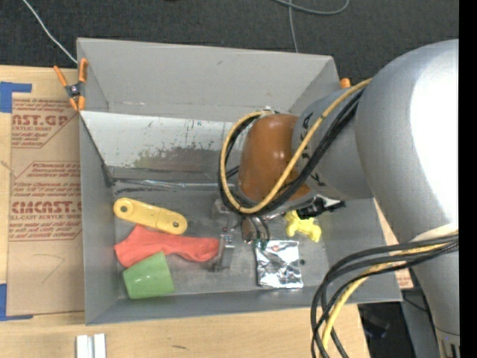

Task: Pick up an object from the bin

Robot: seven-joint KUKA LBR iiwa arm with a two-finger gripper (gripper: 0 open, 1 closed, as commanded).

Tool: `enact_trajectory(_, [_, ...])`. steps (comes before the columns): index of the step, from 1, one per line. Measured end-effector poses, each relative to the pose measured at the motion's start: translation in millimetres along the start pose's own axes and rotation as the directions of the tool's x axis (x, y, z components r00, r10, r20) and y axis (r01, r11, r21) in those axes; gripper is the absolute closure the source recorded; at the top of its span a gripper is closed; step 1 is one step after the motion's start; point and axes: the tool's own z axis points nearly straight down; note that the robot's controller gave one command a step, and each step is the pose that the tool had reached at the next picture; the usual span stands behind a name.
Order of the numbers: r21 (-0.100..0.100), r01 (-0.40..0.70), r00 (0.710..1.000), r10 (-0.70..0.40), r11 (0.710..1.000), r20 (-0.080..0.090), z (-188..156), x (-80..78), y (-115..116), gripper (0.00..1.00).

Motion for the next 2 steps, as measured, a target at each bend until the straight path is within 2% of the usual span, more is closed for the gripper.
enact_trajectory(1, [-0.003, 0.307, 0.952, -0.307, 0.952, -0.008, 0.0, 13.1, 80.1, 0.00])
enact_trajectory(2, [0.000, -0.445, 0.896, 0.445, 0.896, 0.000, 0.3, 21.6, 35.9, 1.00])
